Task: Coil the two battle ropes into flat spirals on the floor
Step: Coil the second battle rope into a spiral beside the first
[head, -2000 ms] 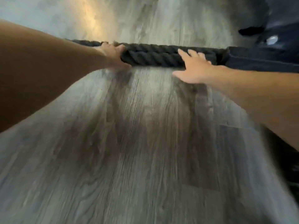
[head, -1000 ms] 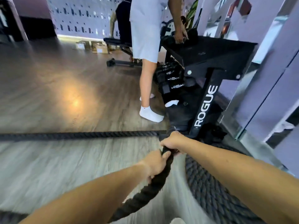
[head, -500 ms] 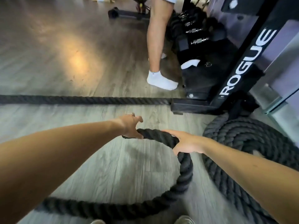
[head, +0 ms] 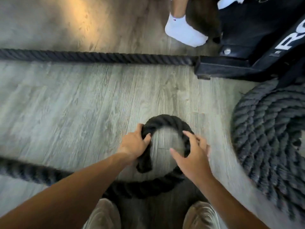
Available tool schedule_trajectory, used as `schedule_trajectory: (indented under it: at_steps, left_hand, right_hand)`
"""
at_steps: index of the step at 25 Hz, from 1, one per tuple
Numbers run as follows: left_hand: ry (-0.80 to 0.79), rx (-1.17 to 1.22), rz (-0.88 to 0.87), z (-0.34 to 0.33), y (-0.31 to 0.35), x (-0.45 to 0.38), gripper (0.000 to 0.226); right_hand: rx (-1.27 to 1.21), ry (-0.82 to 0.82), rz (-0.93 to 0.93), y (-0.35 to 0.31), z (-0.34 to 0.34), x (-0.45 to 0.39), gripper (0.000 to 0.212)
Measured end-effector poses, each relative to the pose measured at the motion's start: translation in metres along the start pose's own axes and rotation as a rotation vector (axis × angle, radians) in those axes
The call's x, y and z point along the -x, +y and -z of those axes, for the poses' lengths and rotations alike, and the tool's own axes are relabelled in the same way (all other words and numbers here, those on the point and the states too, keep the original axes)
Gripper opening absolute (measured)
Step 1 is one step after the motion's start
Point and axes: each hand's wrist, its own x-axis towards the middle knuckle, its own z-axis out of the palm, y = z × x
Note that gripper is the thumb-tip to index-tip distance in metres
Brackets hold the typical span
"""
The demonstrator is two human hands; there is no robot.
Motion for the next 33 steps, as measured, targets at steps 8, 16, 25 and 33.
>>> schedule_trajectory:
  at_steps: [8, 16, 25, 33]
  left_hand:
    - [-0.185, 0.720, 0.406, 0.000, 0.021, 0.010, 0.031]
    - [-0.075, -0.188, -0.046, 0.037, -0.012, 0.008, 0.074]
    - [-0.251, -0.965, -1.005, 0.056, -0.010, -0.039, 0.073]
    - [0.197, -0.633, -0.438, -0.014, -0.013, 0.063, 0.058]
  right_hand:
    - [0.358, -0.173, 0.092, 0.001, -0.050, 0.034, 0.067]
    - [0.288, -0.337, 0.237, 0.014, -0.033, 0.003, 0.056]
    - [0.289, -0.325, 0.435, 0.024, 0.004, -0.040, 0.053]
    - [-0.245, -0.033, -0.427, 0.010, -0.042, 0.025, 0.099]
